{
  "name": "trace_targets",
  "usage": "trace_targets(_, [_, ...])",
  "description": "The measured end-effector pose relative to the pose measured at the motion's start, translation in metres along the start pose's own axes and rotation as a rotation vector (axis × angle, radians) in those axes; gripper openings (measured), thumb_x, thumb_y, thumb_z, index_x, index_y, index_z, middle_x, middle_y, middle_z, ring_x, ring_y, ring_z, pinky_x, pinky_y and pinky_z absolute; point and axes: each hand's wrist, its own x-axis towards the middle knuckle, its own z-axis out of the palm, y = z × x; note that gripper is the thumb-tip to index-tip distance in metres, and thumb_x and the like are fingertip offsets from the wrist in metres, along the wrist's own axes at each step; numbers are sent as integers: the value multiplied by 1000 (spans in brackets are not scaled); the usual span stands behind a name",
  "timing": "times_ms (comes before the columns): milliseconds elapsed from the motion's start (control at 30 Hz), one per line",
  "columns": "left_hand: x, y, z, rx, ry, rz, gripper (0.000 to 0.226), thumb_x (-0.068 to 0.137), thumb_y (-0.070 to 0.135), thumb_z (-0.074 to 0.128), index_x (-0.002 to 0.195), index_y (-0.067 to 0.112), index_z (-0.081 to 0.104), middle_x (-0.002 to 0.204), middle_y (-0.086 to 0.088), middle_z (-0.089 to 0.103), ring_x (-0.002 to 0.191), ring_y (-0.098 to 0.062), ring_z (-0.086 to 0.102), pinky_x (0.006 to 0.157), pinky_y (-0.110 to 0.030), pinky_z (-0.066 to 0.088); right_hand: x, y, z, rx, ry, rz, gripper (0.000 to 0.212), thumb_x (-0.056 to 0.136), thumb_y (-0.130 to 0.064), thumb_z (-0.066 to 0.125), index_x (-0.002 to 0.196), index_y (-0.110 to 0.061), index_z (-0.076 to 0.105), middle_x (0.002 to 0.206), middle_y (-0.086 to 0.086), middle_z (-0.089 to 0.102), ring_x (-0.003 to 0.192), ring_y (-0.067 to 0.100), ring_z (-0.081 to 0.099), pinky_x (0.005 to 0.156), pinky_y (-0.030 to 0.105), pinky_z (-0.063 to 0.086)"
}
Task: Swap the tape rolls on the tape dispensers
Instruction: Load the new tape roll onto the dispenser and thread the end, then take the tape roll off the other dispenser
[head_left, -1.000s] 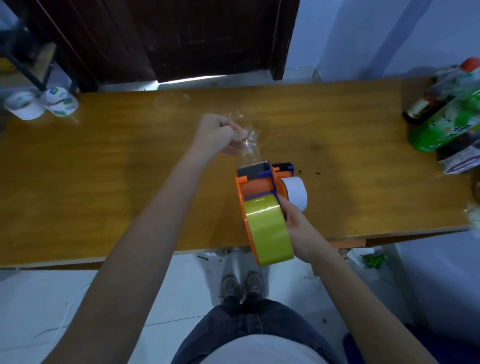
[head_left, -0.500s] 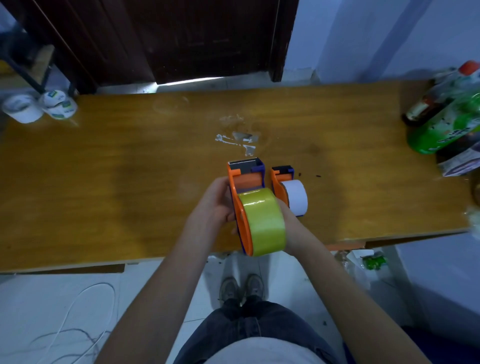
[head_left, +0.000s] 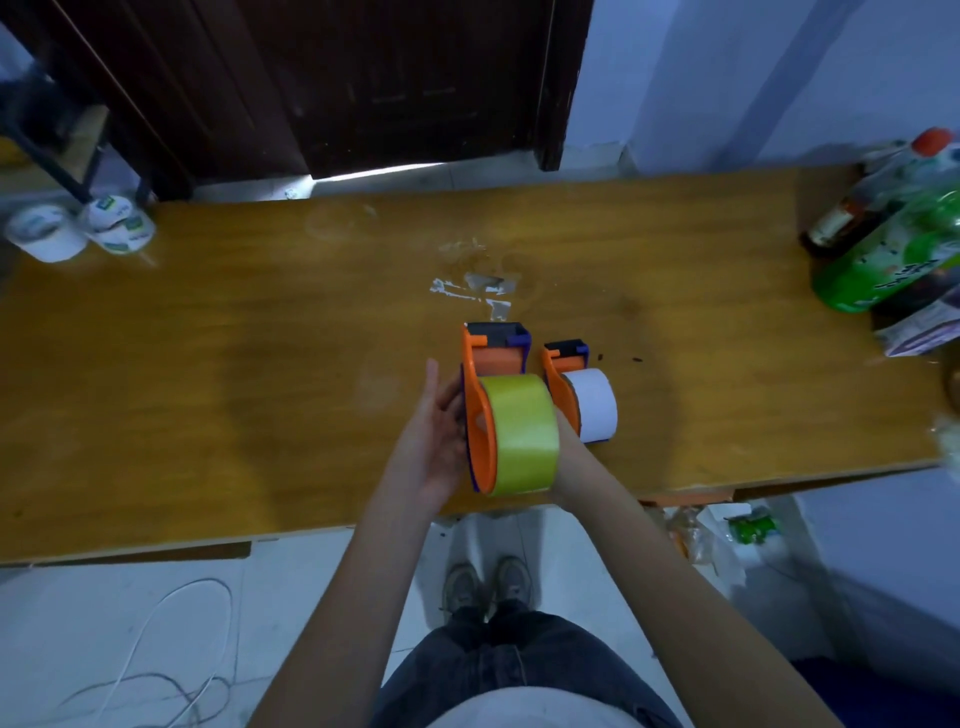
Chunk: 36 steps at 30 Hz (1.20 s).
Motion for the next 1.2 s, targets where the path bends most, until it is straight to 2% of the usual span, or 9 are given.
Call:
trace_targets(200, [-8, -7, -4, 134, 64, 229, 54, 77, -7, 63, 129, 8, 52, 111, -6, 66, 95, -16, 64, 74, -25, 55, 6, 9, 0, -18, 15, -19, 17, 94, -4, 46, 86, -11, 59, 73, -1, 66, 65, 8, 62, 61, 21, 51])
trace_targets(400, [0, 8, 0, 389, 197, 445, 49, 76, -7, 69, 114, 21, 60, 96, 7, 67, 71, 10, 66, 63, -7, 51, 7, 16, -15, 172, 40, 73, 28, 96, -27, 47, 114, -13, 64, 105, 7, 71, 94, 21, 69, 77, 37, 58])
trace_targets(467, [5, 13, 0, 508, 217, 511, 52, 75, -5, 71, 121, 16, 59, 105, 7, 64, 80, 7, 65, 66, -5, 49, 8, 14, -25, 204, 157, 66, 40, 97, -35, 43, 124, -9, 58, 115, 10, 66, 108, 26, 62, 84, 42, 54])
trace_targets(533, [15, 15, -1, 635, 252, 531, 60, 74, -2, 74, 130, 8, 54, 113, 4, 61, 96, -5, 60, 72, -4, 48, 8, 10, -30, 46, 291, 2, 41, 95, -40, 46, 123, -11, 56, 114, 4, 63, 113, 23, 57, 88, 39, 51])
trace_targets(600, [29, 11, -3, 719, 275, 535, 64, 72, 1, 75, 132, 6, 53, 119, 0, 61, 105, -13, 60, 83, -16, 50, 9, 6, -30, -477, 356, -113, 42, 89, -40, 57, 124, -16, 54, 111, -4, 59, 111, 16, 55, 91, 35, 50])
trace_targets(700, [52, 1, -1, 811, 299, 525, 66, 69, 2, 77, 131, 5, 54, 120, -4, 64, 109, -19, 60, 92, -31, 50, 26, 9, -27, -1086, 315, -147, 32, 89, -28, 59, 114, -8, 55, 96, -1, 57, 88, 15, 54, 69, 23, 45])
trace_targets(767, [65, -5, -2, 851, 310, 497, 63, 70, 2, 77, 129, 4, 55, 112, 0, 62, 102, -15, 58, 85, -26, 46, 41, 15, -26, -1192, 338, -93, 23, 92, -19, 53, 109, -3, 56, 89, 4, 56, 79, 18, 53, 56, 21, 39])
trace_targets(933, [89, -19, -13, 926, 346, 431, 52, 68, 7, 77, 117, 1, 62, 112, -15, 68, 104, -31, 62, 83, -38, 49, 61, 21, -21, -1294, 384, 52, 26, 95, -9, 43, 117, 3, 51, 106, 18, 62, 90, 27, 60, 71, 29, 44])
trace_targets(1200, [106, -12, -11, 1022, 376, 403, 71, 71, 15, 78, 135, 6, 49, 133, -16, 55, 122, -30, 53, 101, -36, 43, 74, 18, -17, -1293, 418, 103, 24, 93, -8, 47, 114, 1, 52, 113, 19, 61, 101, 31, 61, 78, 33, 49])
